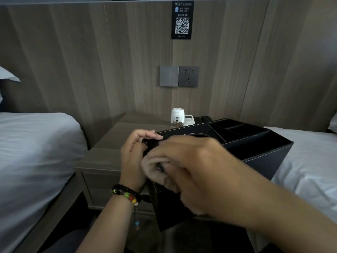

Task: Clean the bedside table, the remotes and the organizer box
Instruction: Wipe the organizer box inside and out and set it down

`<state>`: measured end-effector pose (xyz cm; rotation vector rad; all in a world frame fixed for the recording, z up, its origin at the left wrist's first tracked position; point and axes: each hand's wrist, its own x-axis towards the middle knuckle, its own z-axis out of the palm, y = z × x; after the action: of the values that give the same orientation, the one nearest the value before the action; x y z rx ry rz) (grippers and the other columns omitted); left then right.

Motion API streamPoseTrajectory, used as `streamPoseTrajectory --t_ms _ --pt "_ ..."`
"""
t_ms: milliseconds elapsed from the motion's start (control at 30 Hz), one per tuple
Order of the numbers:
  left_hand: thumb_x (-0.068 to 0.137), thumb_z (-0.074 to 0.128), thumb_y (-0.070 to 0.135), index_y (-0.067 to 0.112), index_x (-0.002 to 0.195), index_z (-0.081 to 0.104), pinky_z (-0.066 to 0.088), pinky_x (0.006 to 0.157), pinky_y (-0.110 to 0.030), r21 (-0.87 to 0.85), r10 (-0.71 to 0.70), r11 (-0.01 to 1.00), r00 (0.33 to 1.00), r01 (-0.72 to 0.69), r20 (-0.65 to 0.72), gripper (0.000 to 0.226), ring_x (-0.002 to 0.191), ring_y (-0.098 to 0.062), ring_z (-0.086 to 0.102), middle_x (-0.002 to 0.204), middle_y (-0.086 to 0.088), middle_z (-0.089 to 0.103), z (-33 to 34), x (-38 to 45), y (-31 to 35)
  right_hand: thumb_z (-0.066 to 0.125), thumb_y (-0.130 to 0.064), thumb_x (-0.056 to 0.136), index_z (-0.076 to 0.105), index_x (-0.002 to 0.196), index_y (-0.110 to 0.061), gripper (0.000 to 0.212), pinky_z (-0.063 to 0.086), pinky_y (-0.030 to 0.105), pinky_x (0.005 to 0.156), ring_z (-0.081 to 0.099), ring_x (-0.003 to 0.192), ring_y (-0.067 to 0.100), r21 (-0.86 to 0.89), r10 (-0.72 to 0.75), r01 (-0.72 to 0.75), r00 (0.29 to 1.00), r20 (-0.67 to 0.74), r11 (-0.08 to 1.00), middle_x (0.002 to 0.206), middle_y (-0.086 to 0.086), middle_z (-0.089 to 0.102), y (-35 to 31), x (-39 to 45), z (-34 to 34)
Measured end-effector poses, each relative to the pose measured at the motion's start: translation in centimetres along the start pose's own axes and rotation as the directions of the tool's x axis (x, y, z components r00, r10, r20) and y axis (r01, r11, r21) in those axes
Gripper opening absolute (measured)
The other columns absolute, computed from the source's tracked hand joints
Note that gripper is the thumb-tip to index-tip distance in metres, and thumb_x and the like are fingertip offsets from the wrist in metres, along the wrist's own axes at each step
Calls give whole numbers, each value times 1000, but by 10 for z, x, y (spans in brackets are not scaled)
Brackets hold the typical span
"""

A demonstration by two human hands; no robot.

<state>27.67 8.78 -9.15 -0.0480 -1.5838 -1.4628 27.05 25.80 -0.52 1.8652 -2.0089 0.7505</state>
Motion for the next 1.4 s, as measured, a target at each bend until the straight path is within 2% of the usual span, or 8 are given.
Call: streamPoseTrajectory --t_ms 200,400,600,700,767,900,1100,1400 --pt "71 38 10 4 75 62 44 91 -20 106 -104 989 994 100 27 25 107 -11 62 91 -8 72 -1 8 10 51 5 78 62 72 -18 27 38 2 68 57 75 6 -135 288 -339 910 -299 931 69 -2 66 62 -47 -50" --pt "64 50 17 5 75 63 42 95 -27 150 -204 972 969 183 142 21 113 -16 60 93 -11 74 -14 18 13 56 -6 91 70 107 -20 26 37 16 74 60 86 10 122 534 -620 538 -652 775 89 -10 65 98 -94 -52" --pt "63 61 14 11 89 67 42 98 -31 313 -481 863 837 398 261 27 109 -27 64 97 -9 75 3 37 81 51 -11 91 67 112 -16 27 38 0 85 57 97 -4 470 605 -455 212 -767 756 99 -11 66 103 -98 -21" --pt "75 58 37 29 92 62 47 88 -28 779 -305 624 898 -63 317 20 96 -7 64 93 17 71 49 9 116 49 -17 89 66 113 -19 29 45 15 93 62 103 5 507 602 -388 176 -779 769 107 -3 68 107 -98 -12" --pt "76 43 41 34 97 55 47 86 -31 841 -217 470 888 -268 405 25 95 -5 60 96 19 66 89 -14 126 53 -11 91 66 111 -22 26 46 17 93 64 104 9 562 635 -334 168 -754 757 107 -3 69 108 -100 -14" --pt "83 23 36 26 100 57 46 80 -36 877 -67 238 893 -418 444 39 92 -16 58 95 9 61 152 -39 99 54 -1 94 68 108 -15 25 50 17 88 65 98 3 686 719 -223 134 -682 692 103 -1 71 109 -112 -22" --pt "94 36 42 16 64 62 45 63 -37 881 80 21 879 -472 469 48 71 -23 60 54 1 60 182 -39 59 53 -11 94 72 100 -23 23 54 37 85 68 94 20 876 896 -203 10 -444 437 95 2 74 124 -144 4" --pt "82 43 71 21 45 54 27 45 -21 849 290 146 842 -508 454 63 42 -14 50 46 9 50 136 -8 62 50 3 94 71 99 -17 29 52 13 66 70 81 6 853 854 -160 270 -446 496 88 -4 75 96 -121 -3"
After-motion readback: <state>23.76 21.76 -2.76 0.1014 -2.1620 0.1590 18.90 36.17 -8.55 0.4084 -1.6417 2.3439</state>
